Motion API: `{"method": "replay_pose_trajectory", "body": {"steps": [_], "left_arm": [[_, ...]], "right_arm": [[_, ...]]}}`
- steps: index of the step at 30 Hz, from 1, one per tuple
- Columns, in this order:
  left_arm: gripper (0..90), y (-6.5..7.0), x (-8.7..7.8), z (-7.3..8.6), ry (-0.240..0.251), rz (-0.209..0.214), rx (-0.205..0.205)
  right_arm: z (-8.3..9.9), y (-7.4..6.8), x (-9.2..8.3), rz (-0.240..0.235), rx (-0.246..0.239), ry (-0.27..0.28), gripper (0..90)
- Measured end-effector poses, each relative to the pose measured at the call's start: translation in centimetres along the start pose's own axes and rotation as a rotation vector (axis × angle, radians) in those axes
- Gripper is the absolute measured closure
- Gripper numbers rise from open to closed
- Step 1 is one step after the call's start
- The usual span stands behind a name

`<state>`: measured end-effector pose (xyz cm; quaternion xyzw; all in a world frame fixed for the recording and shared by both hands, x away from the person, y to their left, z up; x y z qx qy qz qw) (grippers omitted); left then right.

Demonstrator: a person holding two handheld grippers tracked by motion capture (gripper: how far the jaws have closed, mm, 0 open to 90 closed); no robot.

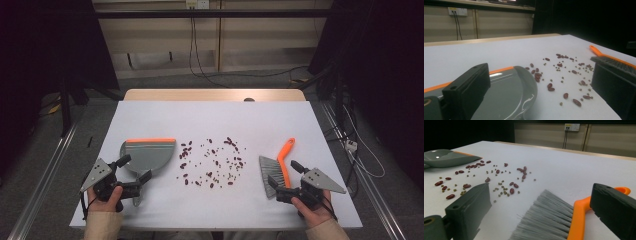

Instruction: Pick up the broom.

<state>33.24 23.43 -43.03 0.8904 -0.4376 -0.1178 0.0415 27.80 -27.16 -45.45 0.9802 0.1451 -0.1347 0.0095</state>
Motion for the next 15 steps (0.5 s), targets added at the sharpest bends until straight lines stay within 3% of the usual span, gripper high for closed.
{"method": "replay_pose_trajectory", "body": {"steps": [12, 15], "left_arm": [[2.0, 0.0, 0.0, -0.1, 0.012, 0.005, -0.007], [2.0, 0.0, 0.1, -0.1, 0.008, 0.01, -0.006]], "right_arm": [[-0.4, 0.5, 0.6, 0.047, -0.004, -0.019, 2.5], [-0.7, 1.0, 1.1, 0.088, -0.017, -0.055, 2.7]]}}
Point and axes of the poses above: each handheld gripper's, and its own axes: x roughly forward along the jaws, z roughly out of its underside, y roughly to its right, the point moved 2 cm from there along x, roughly forward along the jaws, and after that the axes turned 9 degrees about z, right-handed, at the moved point
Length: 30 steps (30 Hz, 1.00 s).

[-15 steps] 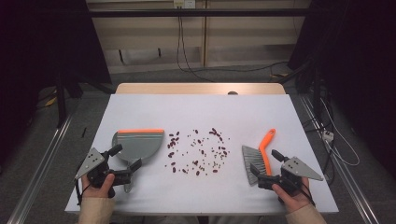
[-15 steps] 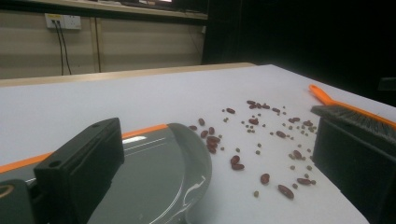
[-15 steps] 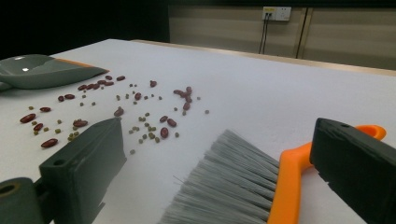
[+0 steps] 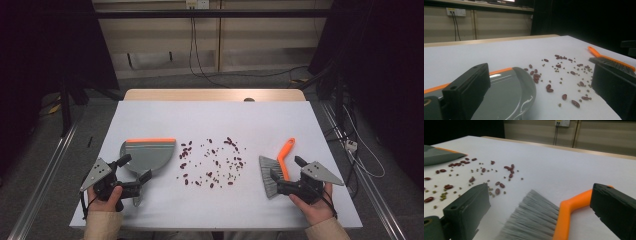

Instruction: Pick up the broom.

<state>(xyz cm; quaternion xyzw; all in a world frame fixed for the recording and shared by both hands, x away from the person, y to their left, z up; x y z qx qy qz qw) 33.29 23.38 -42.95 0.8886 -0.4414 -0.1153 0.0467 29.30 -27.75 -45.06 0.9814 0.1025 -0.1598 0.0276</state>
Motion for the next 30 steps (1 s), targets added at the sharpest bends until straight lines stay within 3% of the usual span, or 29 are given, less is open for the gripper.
{"method": "replay_pose_trajectory", "body": {"steps": [7, 8, 10, 14, 15, 16, 19, 28, 30], "left_arm": [[2.0, 0.0, 0.2, 0.0, -0.003, 0.011, 0.003], [2.0, 0.0, 0.2, 0.0, 0.0, 0.011, 0.0], [2.0, -0.1, 0.2, 0.0, -0.005, 0.011, 0.005], [2.0, -0.1, 0.1, -0.1, 0.001, 0.009, 0.001], [2.0, -0.1, 0.1, -0.1, 0.0, 0.01, 0.002], [2.0, -0.1, 0.1, -0.1, -0.001, 0.01, 0.001], [2.0, -0.1, 0.1, 0.0, -0.002, 0.015, 0.004], [2.0, -0.2, 0.2, 0.1, -0.008, 0.016, -0.002], [2.0, -0.2, 0.2, 0.1, -0.008, 0.018, -0.002]], "right_arm": [[-0.7, 1.9, 1.4, 0.08, 0.034, -0.069, 7.4], [-0.9, 2.6, 2.3, 0.106, 0.05, -0.096, 12.8], [-1.0, 3.1, 3.2, 0.118, 0.067, -0.13, 14.6], [-0.9, 3.4, 4.6, 0.158, 0.057, -0.197, 14.6], [-0.7, 3.4, 5.4, 0.176, 0.055, -0.253, 15.3], [-0.7, 3.4, 5.4, 0.176, 0.055, -0.253, 15.3], [-0.7, 3.3, 6.3, 0.205, 0.069, -0.314, 23.0], [-0.4, 3.4, 7.2, 0.212, 0.084, -0.405, 32.0], [-0.2, 3.4, 7.4, 0.192, 0.09, -0.439, 38.1]]}}
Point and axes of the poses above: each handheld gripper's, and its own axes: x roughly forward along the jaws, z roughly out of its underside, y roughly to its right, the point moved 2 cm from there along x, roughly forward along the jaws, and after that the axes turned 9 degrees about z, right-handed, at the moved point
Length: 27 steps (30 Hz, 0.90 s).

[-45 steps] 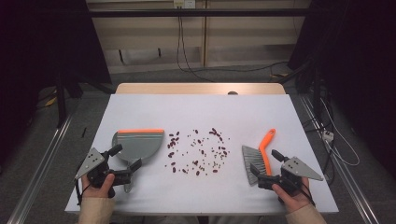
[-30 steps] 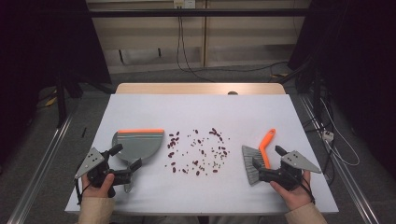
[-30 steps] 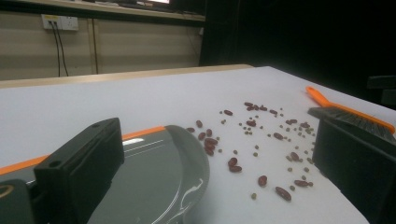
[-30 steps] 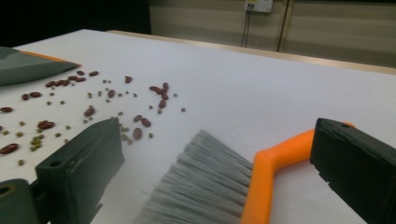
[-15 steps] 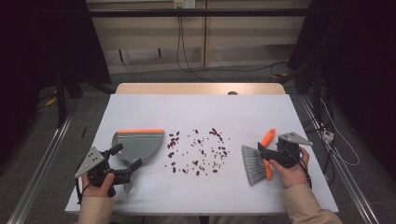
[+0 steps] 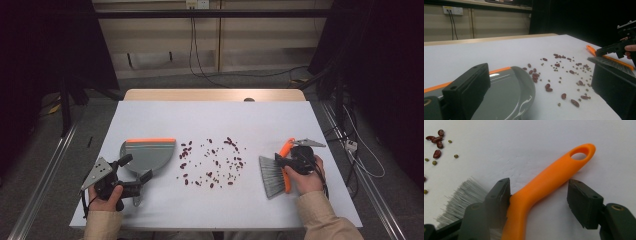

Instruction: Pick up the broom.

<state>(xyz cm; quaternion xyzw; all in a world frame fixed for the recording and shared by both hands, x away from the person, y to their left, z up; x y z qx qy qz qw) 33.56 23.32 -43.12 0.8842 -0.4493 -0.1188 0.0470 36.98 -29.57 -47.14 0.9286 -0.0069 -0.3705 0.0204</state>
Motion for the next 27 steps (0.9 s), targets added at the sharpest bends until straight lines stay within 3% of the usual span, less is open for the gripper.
{"method": "replay_pose_trajectory", "body": {"steps": [3, 5, 6, 7, 9, 11, 13, 14, 17, 19, 23, 25, 27], "left_arm": [[2.0, 0.0, 0.0, 0.0, -0.001, 0.0, 0.0], [2.0, -0.1, 0.0, 0.0, 0.0, 0.0, -0.001], [2.0, -0.1, 0.0, 0.0, -0.002, 0.0, 0.001], [2.0, -0.1, -0.1, 0.0, -0.002, 0.0, 0.001], [2.0, -0.2, -0.1, 0.1, -0.005, 0.0, 0.001], [2.0, -0.2, 0.0, 0.1, -0.007, 0.0, 0.0], [2.0, -0.2, 0.0, 0.1, -0.006, 0.002, -0.001], [2.0, -0.2, 0.1, 0.1, -0.007, 0.003, 0.003], [2.0, -0.1, 0.2, 0.1, -0.009, 0.007, -0.003], [2.0, -0.2, 0.2, 0.2, -0.016, 0.005, 0.002], [2.0, -0.2, 0.1, 0.1, -0.011, 0.005, 0.002], [2.0, -0.2, 0.0, 0.2, -0.011, 0.004, 0.0], [2.0, -0.3, 0.1, 0.2, -0.01, 0.002, -0.003]], "right_arm": [[-0.1, -0.3, 0.0, 0.001, -0.013, -0.012, 41.5], [-0.4, -0.5, -0.2, -0.01, -0.008, -0.051, 51.0], [-0.4, -0.5, -0.2, -0.01, -0.008, -0.051, 51.0], [-0.7, -0.7, -0.4, -0.041, -0.02, -0.078, 60.9], [-0.8, -1.1, -0.4, -0.092, -0.035, -0.12, 67.6], [-1.0, -1.5, -0.3, -0.099, -0.107, -0.137, 67.1], [-1.2, -1.6, -0.2, -0.089, -0.12, -0.148, 67.4], [-1.5, -1.7, 0.0, -0.105, -0.154, -0.148, 67.8], [-1.7, -1.5, 0.3, -0.118, -0.146, -0.158, 67.1], [-1.5, -1.7, 0.2, -0.101, -0.143, -0.156, 67.0], [-1.4, -2.1, -0.2, -0.074, -0.227, -0.155, 61.2], [-1.4, -2.1, -0.3, -0.078, -0.25, -0.165, 60.1], [-1.3, -2.0, -0.3, -0.09, -0.242, -0.17, 62.1]]}}
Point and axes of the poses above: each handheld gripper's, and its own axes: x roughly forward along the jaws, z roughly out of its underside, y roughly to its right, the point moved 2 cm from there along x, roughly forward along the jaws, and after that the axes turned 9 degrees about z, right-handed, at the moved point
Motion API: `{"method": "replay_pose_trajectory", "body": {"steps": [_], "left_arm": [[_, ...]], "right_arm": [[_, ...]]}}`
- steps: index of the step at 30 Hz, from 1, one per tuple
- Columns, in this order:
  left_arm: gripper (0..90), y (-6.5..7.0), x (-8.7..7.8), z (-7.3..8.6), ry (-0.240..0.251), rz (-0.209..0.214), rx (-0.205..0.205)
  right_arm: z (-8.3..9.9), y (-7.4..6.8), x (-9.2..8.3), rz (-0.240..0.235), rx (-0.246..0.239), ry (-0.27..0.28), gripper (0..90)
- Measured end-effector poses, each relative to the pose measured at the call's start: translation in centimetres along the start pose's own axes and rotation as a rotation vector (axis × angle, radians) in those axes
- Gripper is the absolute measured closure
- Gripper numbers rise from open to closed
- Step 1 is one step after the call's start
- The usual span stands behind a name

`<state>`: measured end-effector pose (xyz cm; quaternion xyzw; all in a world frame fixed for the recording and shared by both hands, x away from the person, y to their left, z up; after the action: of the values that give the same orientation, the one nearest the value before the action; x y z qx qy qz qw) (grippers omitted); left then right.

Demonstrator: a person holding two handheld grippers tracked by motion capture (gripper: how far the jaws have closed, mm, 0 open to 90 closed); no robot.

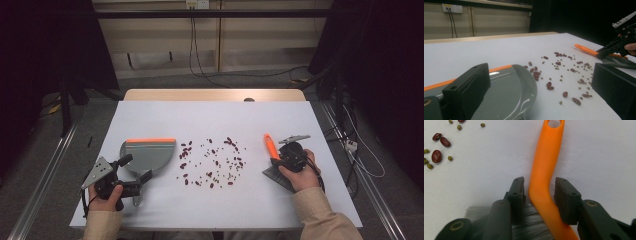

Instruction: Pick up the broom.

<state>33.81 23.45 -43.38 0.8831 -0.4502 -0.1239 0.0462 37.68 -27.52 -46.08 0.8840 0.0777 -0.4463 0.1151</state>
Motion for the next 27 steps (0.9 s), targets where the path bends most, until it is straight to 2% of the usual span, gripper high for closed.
{"method": "replay_pose_trajectory", "body": {"steps": [2, 4, 6, 15, 21, 27], "left_arm": [[2.0, -0.03, 0.04, 0.02, -0.001, 0.0, 0.0], [2.0, 0.06, 0.09, 0.0, -0.002, -0.003, 0.001], [2.0, 0.19, 0.13, -0.03, -0.006, 0.0, 0.008], [2.1, 0.47, 0.34, -0.16, -0.007, 0.0, 0.016], [2.0, 0.61, 0.31, -0.42, -0.002, -0.001, 0.023], [2.0, 0.7, 0.13, -0.61, 0.0, -0.001, 0.032]], "right_arm": [[0.05, 0.11, 0.07, -0.01, 0.006, 0.003, 63.1], [0.17, 0.76, 0.34, -0.059, 0.037, 0.005, 67.0], [0.05, 1.06, 0.45, -0.083, 0.046, -0.008, 67.9], [0.03, 0.98, 0.45, -0.076, 0.058, -0.016, 68.0], [0.14, 0.61, 0.3, -0.039, 0.065, 0.002, 68.2], [0.1, 0.73, 0.23, -0.043, 0.08, 0.008, 68.4]]}}
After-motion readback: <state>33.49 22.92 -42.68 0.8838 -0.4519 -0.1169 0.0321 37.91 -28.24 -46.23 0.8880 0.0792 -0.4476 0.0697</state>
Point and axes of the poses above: each handheld gripper's, and its own axes: x roughly forward along the jaws, z roughly out of its underside, y roughly to its right, the point moved 2 cm from there along x, roughly forward along the jaws, and after that the axes turned 9 degrees about z, right-handed, at the moved point
